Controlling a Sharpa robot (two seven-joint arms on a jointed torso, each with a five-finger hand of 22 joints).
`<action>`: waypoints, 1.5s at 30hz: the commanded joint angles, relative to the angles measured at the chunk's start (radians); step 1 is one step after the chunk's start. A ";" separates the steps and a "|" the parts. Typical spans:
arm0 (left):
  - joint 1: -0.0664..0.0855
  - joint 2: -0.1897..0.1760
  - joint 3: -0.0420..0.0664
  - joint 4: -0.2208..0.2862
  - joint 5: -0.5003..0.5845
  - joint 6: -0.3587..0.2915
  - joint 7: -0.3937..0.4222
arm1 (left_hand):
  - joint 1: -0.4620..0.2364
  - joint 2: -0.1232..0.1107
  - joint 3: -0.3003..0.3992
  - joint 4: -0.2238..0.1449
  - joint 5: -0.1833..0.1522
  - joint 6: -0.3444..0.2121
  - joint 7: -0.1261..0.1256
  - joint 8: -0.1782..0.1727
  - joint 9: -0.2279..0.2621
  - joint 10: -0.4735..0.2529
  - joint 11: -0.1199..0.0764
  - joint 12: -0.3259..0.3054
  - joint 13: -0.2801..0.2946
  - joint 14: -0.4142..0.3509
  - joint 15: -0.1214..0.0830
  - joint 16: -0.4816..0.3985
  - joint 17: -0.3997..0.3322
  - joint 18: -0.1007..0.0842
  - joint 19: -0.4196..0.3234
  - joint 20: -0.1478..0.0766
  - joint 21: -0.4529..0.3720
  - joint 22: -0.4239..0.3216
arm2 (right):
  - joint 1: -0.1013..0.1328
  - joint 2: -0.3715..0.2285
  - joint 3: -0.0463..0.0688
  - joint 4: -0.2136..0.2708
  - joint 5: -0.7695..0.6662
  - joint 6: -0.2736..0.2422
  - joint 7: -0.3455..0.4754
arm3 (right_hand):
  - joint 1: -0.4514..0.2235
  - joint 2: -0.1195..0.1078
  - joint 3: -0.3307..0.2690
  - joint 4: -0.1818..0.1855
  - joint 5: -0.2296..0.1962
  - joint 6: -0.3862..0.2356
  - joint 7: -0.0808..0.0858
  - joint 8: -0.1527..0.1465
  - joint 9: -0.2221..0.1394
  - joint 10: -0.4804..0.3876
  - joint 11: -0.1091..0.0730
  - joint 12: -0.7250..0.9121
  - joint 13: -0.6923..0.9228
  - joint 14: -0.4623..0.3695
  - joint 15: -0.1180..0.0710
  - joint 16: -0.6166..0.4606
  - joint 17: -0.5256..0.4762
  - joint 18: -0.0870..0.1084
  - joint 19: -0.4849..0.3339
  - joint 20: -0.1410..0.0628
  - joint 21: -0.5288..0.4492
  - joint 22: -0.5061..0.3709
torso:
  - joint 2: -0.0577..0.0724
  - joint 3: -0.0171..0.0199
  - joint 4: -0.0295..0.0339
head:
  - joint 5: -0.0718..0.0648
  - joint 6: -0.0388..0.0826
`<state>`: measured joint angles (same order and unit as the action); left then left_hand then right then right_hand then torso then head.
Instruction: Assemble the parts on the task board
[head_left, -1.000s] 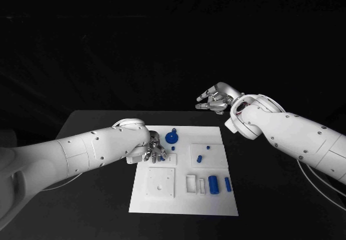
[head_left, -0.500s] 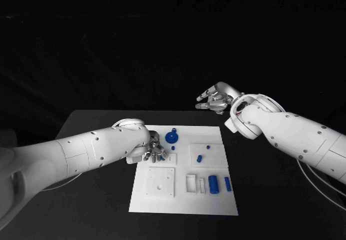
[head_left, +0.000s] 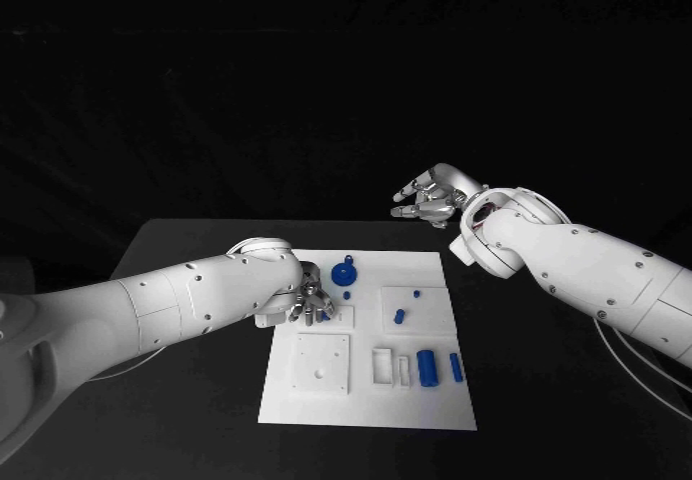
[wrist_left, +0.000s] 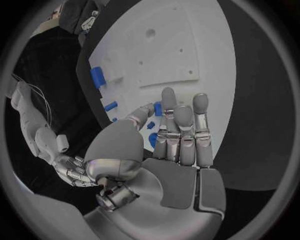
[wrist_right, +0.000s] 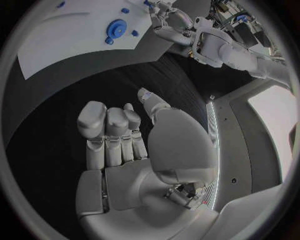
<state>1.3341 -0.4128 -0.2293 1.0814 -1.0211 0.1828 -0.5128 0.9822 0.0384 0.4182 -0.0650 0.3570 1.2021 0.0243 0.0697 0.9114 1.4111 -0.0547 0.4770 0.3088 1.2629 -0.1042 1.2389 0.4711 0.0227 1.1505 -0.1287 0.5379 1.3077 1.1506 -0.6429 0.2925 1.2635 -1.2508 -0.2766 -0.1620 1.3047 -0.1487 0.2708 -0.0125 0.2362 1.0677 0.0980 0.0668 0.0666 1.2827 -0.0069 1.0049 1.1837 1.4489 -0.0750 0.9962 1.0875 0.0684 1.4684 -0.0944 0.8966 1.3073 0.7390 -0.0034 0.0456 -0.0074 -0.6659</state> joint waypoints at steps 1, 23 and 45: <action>-0.004 0.007 0.000 0.000 -0.012 0.015 0.000 | 0.006 -0.003 0.208 -0.213 -0.004 0.022 -0.017 0.000 -0.002 -0.001 -0.002 0.003 -0.001 -0.004 -0.004 0.003 -0.001 0.003 0.002 0.000 -0.004 0.018 | -0.001 0.001 0.000 0.000 -0.003 0.013 0.005 | -0.001 0.007 0.002 -0.001 -0.004 0.004 0.005 -0.004 -0.001 -0.007 0.003 -0.003 -0.001 -0.003 0.003 -0.004 -0.001 0.012 0.027 0.005 -0.006 0.115 | 0.000 0.0007 -0.0008 | -0.001 -0.001; -0.018 0.025 0.000 -0.025 -0.039 -0.004 -0.005 | -0.008 -0.031 0.156 -0.160 -0.093 0.027 -0.029 -0.001 -0.003 0.012 -0.007 -0.002 -0.003 0.002 -0.005 0.006 0.001 -0.011 0.016 0.000 -0.034 0.011 | -0.004 0.005 0.000 -0.003 -0.003 0.013 0.006 | -0.005 0.007 0.003 -0.004 -0.003 0.004 0.005 -0.005 -0.001 -0.007 0.003 -0.003 -0.002 -0.003 0.003 -0.004 -0.001 0.012 0.027 0.004 -0.007 0.115 | 0.000 0.0008 -0.0014 | -0.002 -0.002; -0.020 0.002 0.000 -0.017 -0.031 -0.040 -0.004 | 0.065 -0.108 -0.255 0.064 -0.112 0.013 -0.026 -0.001 -0.098 -0.027 -0.001 0.016 0.008 -0.005 0.001 -0.003 -0.015 -0.021 0.050 0.005 -0.120 0.018 | -0.004 0.001 0.000 -0.006 -0.001 0.010 0.005 | -0.008 0.003 -0.025 0.007 0.011 -0.015 0.009 -0.005 -0.001 -0.009 0.006 -0.007 -0.005 -0.003 0.005 -0.004 -0.001 0.013 0.027 0.006 -0.011 0.114 | 0.000 -0.0007 0.0003 | -0.007 -0.002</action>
<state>1.3158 -0.4091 -0.2282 1.0622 -1.0515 0.1512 -0.5149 1.0413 -0.0672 0.1667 -0.0062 0.2477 1.2131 -0.0068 0.0689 0.8144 1.3899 -0.0586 0.4879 0.3163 1.2643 -0.1030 1.2351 0.4575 0.0075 1.1938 -0.1215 0.4205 1.3073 1.1468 -0.6417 0.2925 1.2571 -1.2508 -0.2749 -0.1616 1.3047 -0.1487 0.2494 -0.0050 0.2411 1.0580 0.1075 0.0668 0.0666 1.2791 -0.0033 1.0015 1.1794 1.4488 -0.0750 0.9962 1.0875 0.0684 1.4683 -0.0945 0.8918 1.3078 0.7393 -0.0037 0.0451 -0.0139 -0.6679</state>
